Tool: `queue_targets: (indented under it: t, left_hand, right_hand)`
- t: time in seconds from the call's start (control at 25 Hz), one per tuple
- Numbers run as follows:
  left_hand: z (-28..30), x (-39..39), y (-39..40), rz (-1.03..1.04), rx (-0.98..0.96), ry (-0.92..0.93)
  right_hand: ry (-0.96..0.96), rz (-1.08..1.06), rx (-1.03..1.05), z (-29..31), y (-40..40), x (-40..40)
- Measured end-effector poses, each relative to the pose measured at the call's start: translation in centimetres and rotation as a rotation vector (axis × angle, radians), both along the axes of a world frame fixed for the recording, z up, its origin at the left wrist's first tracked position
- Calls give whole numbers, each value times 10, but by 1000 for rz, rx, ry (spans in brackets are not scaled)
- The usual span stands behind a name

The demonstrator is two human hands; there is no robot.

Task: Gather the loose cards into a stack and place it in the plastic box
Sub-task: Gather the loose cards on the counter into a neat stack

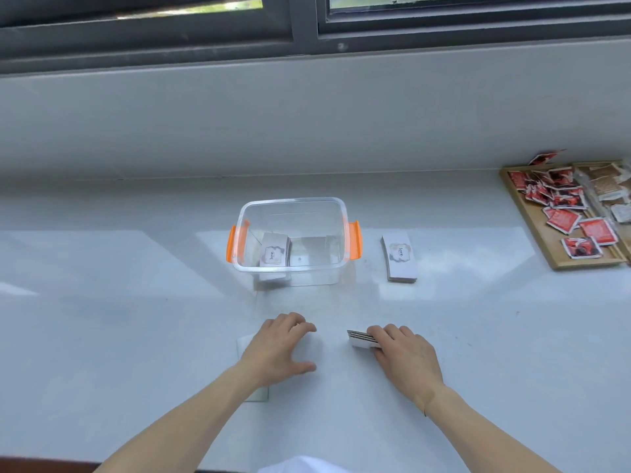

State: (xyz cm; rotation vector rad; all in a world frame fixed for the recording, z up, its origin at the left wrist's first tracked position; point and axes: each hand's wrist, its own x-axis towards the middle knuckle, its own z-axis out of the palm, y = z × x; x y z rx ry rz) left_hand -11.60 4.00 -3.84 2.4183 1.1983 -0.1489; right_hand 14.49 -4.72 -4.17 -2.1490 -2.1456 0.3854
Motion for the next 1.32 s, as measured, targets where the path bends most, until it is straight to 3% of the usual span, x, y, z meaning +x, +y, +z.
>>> queue_targets:
  t: [0.28, 0.48, 0.72, 0.96, 1.08, 1.2, 1.32]
  left_hand:
    - [18, -87, 14, -215, -49, 339]
    - [15, -91, 16, -264, -10, 381]
    - [14, -81, 23, -163, 11, 387]
    - [18, -69, 27, -68, -30, 163]
    - [25, -45, 29, 137, -169, -82]
    - [19, -13, 20, 426, -111, -339]
    - [8, 21, 4, 521, -123, -425]
  right_hand:
    - [-10, -4, -30, 2, -2, 0]
    - [-22, 0, -47, 3, -4, -1]
    - [-40, -10, -70, 8, -5, -3]
    - [-8, 2, -101, 14, -8, -5]
    - [-3, 4, -103, 13, -9, -4]
    - [9, 17, -100, 10, -10, -3]
    - [8, 20, -45, 8, -12, -4]
